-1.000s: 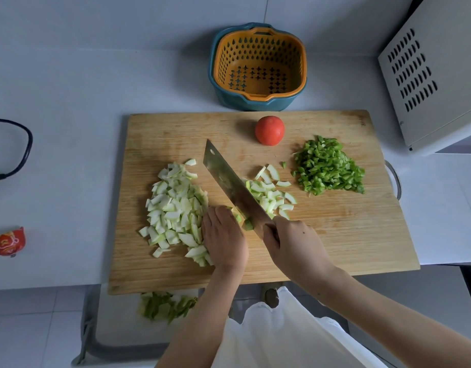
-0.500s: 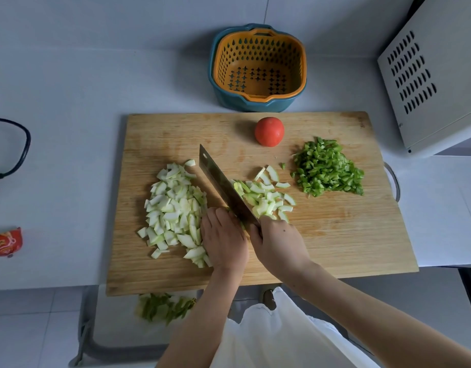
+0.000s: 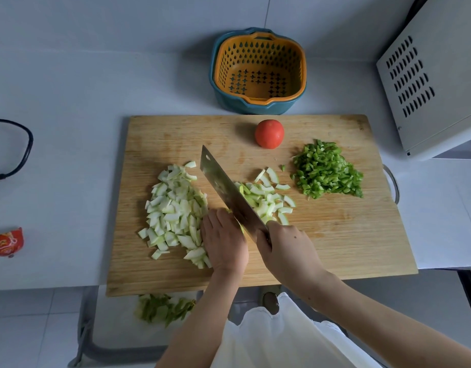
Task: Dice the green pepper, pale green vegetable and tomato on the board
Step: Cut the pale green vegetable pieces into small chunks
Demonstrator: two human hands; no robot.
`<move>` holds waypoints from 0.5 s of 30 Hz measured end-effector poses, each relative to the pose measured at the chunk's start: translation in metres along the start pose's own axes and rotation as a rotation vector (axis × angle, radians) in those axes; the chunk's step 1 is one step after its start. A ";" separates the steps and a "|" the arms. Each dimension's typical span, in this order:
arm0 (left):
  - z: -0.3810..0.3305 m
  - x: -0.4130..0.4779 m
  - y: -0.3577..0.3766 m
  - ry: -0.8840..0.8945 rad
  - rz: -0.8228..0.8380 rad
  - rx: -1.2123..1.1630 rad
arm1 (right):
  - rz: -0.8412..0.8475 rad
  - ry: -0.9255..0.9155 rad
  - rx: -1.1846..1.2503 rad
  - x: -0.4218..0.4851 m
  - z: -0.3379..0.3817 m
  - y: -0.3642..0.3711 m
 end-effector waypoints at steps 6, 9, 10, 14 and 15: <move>-0.001 0.001 -0.001 -0.006 0.018 -0.044 | 0.028 0.034 0.044 0.004 0.001 0.002; -0.003 0.001 -0.004 -0.017 0.035 -0.060 | 0.055 0.053 0.047 0.012 0.005 0.004; -0.004 0.002 -0.007 -0.028 0.042 -0.066 | 0.065 0.054 0.042 0.016 0.008 0.007; -0.008 0.003 -0.011 -0.057 0.073 -0.094 | 0.048 0.063 0.075 0.027 0.010 0.014; -0.007 0.004 -0.011 -0.066 0.073 -0.097 | 0.043 0.066 0.091 0.027 0.009 0.014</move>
Point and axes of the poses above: each hand's wrist, its own x-axis towards the middle knuckle, its own y-axis out of the palm, z = x × y, the point moved 2 cm from there along x, towards the middle knuckle, and after that the axes turned 5 degrees about z, right-handed, at the moved point
